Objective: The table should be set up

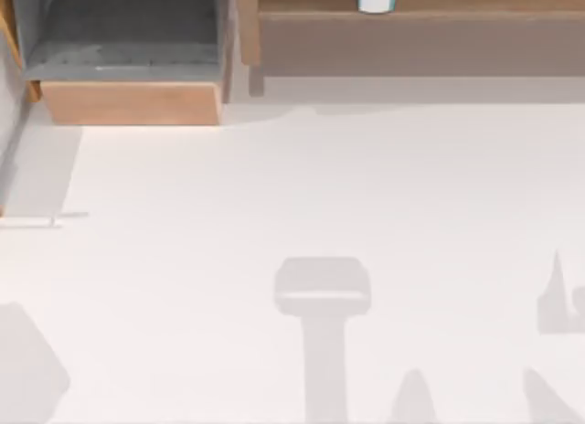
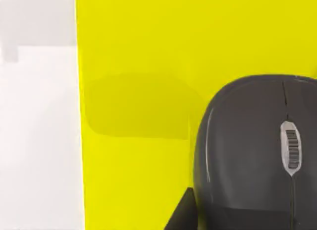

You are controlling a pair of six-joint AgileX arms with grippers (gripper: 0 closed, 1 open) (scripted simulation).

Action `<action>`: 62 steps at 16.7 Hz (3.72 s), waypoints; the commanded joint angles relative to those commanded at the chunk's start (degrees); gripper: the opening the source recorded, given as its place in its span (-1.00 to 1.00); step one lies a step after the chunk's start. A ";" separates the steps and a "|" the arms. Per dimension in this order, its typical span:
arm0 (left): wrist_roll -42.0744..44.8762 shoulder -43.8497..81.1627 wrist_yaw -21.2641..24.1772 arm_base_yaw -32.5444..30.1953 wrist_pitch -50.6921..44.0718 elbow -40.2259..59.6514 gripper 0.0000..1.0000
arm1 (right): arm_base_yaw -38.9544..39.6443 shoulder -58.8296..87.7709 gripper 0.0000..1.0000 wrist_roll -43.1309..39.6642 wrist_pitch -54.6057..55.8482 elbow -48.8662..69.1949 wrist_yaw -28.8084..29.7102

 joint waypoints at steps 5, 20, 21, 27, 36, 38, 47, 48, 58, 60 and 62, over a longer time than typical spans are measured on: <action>0.00 0.00 0.00 0.00 0.00 0.00 0.21 | 0.00 0.00 1.00 0.00 0.00 0.00 0.00; 0.00 -0.04 0.00 0.00 0.00 0.02 1.00 | 0.00 0.00 1.00 0.00 0.00 0.00 0.00; 0.18 -0.01 0.20 -0.02 0.56 0.05 1.00 | 0.00 0.00 1.00 0.00 0.00 0.00 0.00; 4.81 1.46 5.32 -0.59 15.36 -0.20 1.00 | 0.00 0.00 1.00 0.00 0.00 0.00 0.00; 19.67 10.51 19.61 -2.67 61.04 -4.72 1.00 | 0.00 0.00 1.00 0.00 0.00 0.00 0.00; 23.47 13.35 23.00 -3.26 72.55 -6.17 1.00 | 0.00 0.00 1.00 0.00 0.00 0.00 0.00; 38.23 26.37 35.75 -6.50 117.81 -12.94 1.00 | 0.00 0.00 1.00 0.00 0.00 0.00 0.00; 39.36 27.51 36.71 -6.82 121.38 -13.52 1.00 | 0.00 0.00 1.00 0.00 0.00 0.00 0.00; 42.63 30.83 39.38 -7.48 131.61 -15.06 1.00 | 0.00 0.00 1.00 0.00 0.00 0.00 0.00; 42.64 31.21 38.96 -8.21 131.15 -14.43 1.00 | 0.00 0.00 1.00 0.00 0.00 0.00 0.00; 42.66 31.96 37.63 -9.64 130.19 -12.74 1.00 | 0.00 0.00 1.00 0.00 0.00 0.00 0.00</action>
